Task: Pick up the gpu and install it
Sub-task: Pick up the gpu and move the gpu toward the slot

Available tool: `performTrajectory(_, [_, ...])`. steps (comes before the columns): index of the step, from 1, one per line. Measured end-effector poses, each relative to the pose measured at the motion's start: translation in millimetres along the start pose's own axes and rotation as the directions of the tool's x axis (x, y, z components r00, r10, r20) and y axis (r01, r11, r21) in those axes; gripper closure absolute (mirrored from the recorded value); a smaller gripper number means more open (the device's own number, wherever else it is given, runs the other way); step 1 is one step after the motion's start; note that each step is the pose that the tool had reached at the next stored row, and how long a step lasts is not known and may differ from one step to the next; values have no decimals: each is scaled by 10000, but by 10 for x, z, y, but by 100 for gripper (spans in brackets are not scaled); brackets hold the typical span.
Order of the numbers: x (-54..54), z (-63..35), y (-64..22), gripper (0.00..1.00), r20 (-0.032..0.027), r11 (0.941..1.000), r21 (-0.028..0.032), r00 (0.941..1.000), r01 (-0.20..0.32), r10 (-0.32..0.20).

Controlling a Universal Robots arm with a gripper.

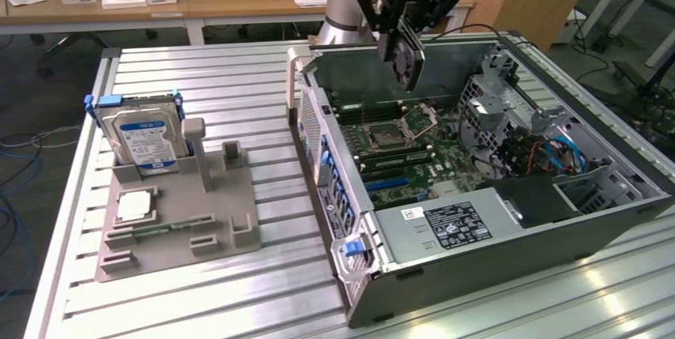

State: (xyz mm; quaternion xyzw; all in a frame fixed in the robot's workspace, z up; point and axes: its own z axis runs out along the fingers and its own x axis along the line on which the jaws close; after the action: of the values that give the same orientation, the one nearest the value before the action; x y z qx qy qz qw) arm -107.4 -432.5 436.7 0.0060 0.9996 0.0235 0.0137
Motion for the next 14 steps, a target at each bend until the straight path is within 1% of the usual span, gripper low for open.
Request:
performTrajectory(7, [-82,2,1,72,0,10000,0,10000,3,-3])
performTrajectory(14, [-189,5,2,72,-1,10000,0,10000,10,-10])
